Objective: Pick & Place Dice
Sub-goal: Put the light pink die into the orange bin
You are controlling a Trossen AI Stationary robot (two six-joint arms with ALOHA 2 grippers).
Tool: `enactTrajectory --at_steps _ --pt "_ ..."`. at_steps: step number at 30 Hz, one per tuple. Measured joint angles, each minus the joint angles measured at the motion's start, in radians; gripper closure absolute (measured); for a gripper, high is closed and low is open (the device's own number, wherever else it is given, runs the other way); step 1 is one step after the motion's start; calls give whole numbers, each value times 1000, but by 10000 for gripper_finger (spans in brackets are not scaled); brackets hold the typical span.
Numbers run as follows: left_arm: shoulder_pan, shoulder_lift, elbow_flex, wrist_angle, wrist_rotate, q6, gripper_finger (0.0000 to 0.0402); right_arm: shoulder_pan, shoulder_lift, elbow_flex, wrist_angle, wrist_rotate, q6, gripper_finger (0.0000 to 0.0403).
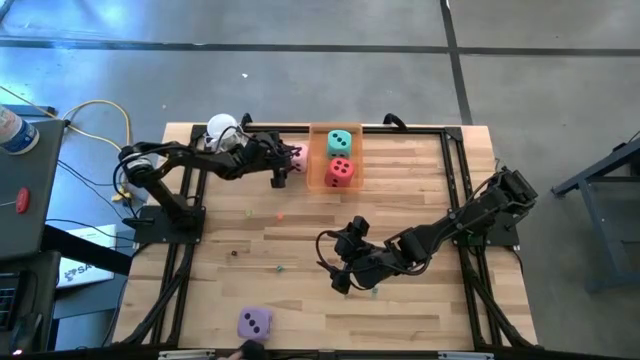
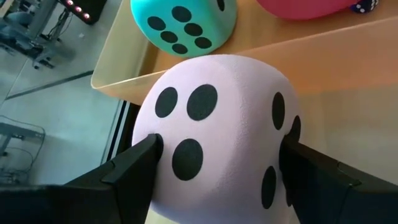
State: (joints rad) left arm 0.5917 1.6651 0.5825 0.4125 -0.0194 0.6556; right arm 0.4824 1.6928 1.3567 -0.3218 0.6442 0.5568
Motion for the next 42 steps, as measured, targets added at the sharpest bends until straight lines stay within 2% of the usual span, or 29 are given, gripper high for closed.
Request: enactTrajectory --at_steps 7,13,19,21,24,29,32,36,42 --pt "-89 -159 -7 -102 -155 21 129 0 0 0 0 -8 -3 44" --pt "-150 -339 -5 -171 -146 48 131 0 0 0 3 -21 -1 44" --pt "-186 -432 28 -178 -116 59 132 0 0 0 17 -21 0 44" --pt "-198 -425 63 -176 -108 55 132 -1 0 0 22 -20 -1 44" --pt "-199 -378 127 -176 -44 52 133 -6 0 0 20 -21 -3 44" --pt "-176 -249 240 -162 -14 24 132 -8 0 0 27 -19 -3 44" --pt "-143 -166 291 -150 47 -21 127 -7 0 0 27 -23 -3 44" --pt "-116 -100 310 -157 63 -40 127 -7 0 0 26 -30 -3 44" --pt "-101 -84 311 -146 53 -57 128 -7 0 0 26 -45 -11 44"
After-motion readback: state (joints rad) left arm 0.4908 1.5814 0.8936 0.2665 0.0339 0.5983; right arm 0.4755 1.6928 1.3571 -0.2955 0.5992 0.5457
